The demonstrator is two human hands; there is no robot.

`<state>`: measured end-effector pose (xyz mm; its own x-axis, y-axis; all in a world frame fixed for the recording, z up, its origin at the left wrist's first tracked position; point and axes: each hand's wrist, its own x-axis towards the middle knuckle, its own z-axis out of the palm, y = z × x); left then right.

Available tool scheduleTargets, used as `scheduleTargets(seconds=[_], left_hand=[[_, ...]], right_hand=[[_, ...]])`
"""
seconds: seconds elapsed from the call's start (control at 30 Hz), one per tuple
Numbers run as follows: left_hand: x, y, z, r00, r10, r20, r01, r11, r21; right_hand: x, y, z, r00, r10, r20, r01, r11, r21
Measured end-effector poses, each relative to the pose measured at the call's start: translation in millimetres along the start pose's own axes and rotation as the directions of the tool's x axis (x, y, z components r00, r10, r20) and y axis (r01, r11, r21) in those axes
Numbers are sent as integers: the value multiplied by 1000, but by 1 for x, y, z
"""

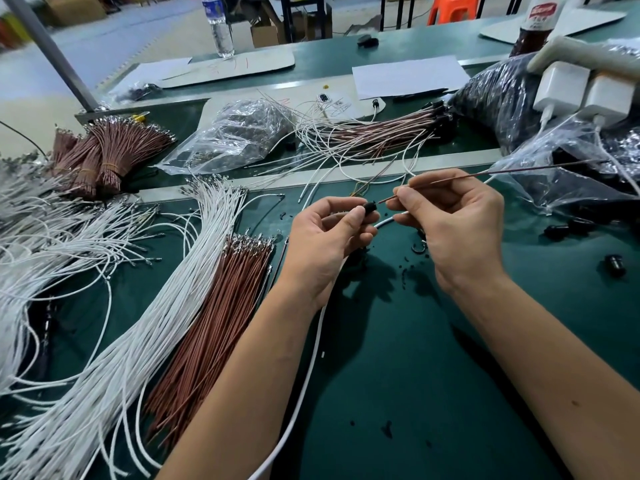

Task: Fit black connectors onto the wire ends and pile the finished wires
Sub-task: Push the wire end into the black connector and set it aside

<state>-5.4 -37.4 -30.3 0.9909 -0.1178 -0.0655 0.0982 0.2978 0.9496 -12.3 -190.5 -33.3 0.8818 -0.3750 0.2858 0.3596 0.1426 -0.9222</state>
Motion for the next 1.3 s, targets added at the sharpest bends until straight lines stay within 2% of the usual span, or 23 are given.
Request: scheduleTargets(seconds=[0.1, 0.27, 0.47, 0.53, 0.63, 0.7, 0.87, 0.97, 1.13, 1.2, 1.3], left_hand=[[0, 0, 1, 1000, 3, 12, -3, 1000, 19], [0, -2, 0, 1000, 24, 20, -25, 997, 68], [-3, -2, 1, 994, 67, 89, -89, 961, 262], [-5, -2, 3, 991, 82, 103, -110, 948, 299], [-6, -2, 5, 995, 68, 72, -82, 973, 214], [-5, 0, 5, 998, 50, 44, -56, 989, 140], [-2, 4, 1, 996, 68, -58, -65, 997, 52], [-2, 4, -1, 996, 42, -74, -41, 999, 4], [1, 10, -4, 997, -28, -72, 12, 979, -202], [4, 16, -14, 990, -29, -138, -13, 955, -295], [8, 22, -25, 980, -35, -197, -38, 935, -352]], right_hand=[[0, -1, -1, 998, 64, 15, -64, 997, 45], [-4, 1, 2, 993, 94, 72, -88, 992, -85], [0, -5, -1, 967, 235, 99, -225, 969, -106], [1, -6, -2, 947, 286, 147, -268, 954, -132], [-2, -8, -1, 913, 309, 265, -279, 949, -143], [-2, -7, -1, 917, 273, 291, -251, 961, -113], [-3, -1, -2, 909, 209, 360, -89, 942, -324], [-4, -2, -1, 910, 207, 358, -102, 951, -291], [-4, -5, -2, 920, 168, 353, -84, 966, -243], [-2, -10, -5, 849, 246, 468, -103, 945, -311], [-1, -19, -13, 596, 423, 683, -117, 887, -447]])
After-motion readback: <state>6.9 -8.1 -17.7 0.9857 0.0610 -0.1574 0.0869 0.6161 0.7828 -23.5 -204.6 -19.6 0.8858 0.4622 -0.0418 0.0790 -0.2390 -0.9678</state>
